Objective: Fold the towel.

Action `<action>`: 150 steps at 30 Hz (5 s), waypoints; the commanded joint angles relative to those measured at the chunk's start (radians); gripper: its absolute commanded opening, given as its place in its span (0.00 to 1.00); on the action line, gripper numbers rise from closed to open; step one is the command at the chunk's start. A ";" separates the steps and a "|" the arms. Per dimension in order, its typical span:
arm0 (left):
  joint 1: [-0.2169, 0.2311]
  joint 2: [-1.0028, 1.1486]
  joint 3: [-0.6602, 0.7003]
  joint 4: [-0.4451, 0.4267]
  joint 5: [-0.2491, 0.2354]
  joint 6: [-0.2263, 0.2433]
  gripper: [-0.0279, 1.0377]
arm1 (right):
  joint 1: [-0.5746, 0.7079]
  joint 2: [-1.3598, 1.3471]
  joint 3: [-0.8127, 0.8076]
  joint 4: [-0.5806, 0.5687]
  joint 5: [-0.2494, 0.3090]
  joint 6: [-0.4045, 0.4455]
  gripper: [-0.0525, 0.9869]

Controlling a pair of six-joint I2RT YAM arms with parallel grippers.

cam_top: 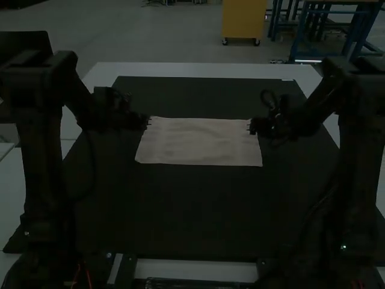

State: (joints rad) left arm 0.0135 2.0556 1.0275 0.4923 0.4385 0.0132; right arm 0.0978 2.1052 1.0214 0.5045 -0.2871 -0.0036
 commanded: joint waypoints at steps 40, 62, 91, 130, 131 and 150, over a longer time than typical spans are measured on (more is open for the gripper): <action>-0.010 0.215 0.235 -0.024 -0.003 -0.022 0.92 | 0.022 0.193 0.223 0.005 0.049 -0.019 0.92; -0.003 0.275 0.238 0.026 -0.017 0.005 0.05 | 0.006 0.225 0.247 -0.006 0.040 -0.073 0.03; 0.020 0.120 0.241 -0.064 0.003 0.010 0.05 | -0.050 0.065 0.261 -0.058 -0.001 -0.038 0.03; 0.055 -0.425 -0.265 -0.255 0.009 0.154 0.05 | -0.059 -0.376 -0.250 -0.086 -0.095 -0.021 0.03; 0.057 -0.439 -0.280 -0.256 0.009 0.154 0.05 | -0.058 -0.383 -0.261 -0.086 -0.098 -0.021 0.03; 0.051 -0.552 -0.612 -0.027 -0.083 0.156 0.05 | -0.129 -0.283 -0.386 0.019 -0.129 -0.070 0.03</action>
State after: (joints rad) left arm 0.0540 1.5173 0.4377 0.4408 0.4183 0.1600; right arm 0.0139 1.7927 0.6399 0.5087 -0.4328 -0.0460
